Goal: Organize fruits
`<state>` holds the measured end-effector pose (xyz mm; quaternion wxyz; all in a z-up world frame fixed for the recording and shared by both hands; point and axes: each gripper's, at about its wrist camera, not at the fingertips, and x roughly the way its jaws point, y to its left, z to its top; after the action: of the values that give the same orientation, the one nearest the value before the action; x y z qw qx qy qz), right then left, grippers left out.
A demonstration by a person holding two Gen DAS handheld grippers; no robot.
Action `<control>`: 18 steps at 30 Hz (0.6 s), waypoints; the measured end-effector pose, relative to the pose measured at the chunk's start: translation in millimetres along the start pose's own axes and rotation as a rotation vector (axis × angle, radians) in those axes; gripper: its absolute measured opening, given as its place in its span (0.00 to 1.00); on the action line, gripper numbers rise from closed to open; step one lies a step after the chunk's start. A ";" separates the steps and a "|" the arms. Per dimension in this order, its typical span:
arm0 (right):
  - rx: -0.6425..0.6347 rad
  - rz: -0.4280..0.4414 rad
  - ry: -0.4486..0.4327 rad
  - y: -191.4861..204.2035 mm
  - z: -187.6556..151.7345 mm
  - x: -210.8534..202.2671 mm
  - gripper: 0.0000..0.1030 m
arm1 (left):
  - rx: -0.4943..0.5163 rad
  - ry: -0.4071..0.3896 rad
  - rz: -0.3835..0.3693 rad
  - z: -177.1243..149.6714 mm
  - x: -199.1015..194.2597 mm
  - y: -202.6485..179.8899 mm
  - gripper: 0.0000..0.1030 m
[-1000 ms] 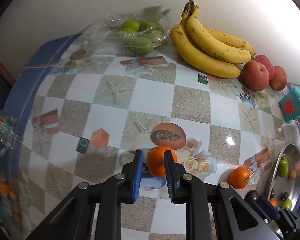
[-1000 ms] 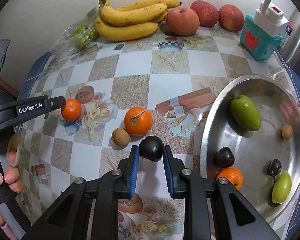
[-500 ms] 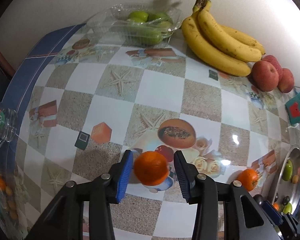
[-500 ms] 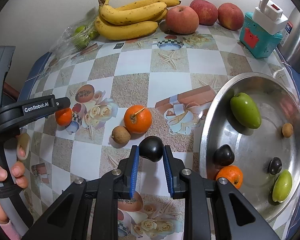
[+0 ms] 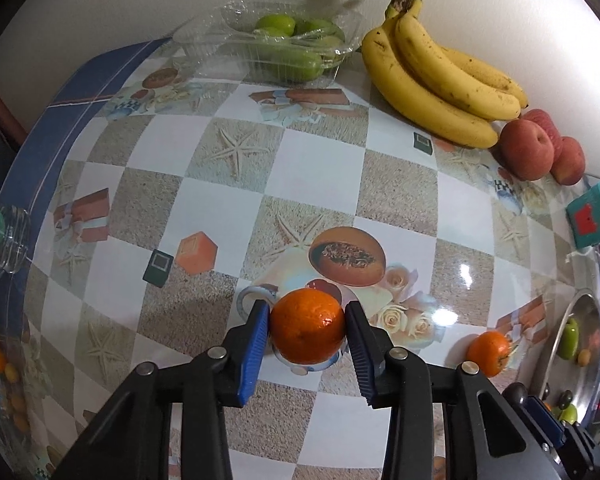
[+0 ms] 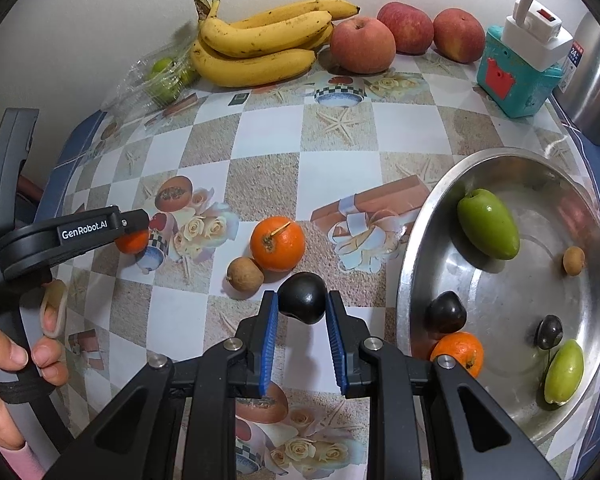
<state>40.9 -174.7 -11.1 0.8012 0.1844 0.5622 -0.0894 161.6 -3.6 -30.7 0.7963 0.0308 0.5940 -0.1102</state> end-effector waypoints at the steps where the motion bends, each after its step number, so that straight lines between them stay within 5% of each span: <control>1: 0.002 0.001 -0.002 -0.3 -0.2 -1.1 0.24 | -0.007 -0.001 -0.006 0.7 -2.6 -0.2 0.40; 18: 0.059 0.020 -0.051 -13.2 -1.1 -29.9 0.24 | -0.013 -0.040 -0.068 -8.9 -43.7 -16.1 0.40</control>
<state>24.8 -188.2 14.0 0.8104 0.2112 0.5369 -0.1023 138.0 -11.6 9.6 0.8041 0.0031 0.5792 -0.1337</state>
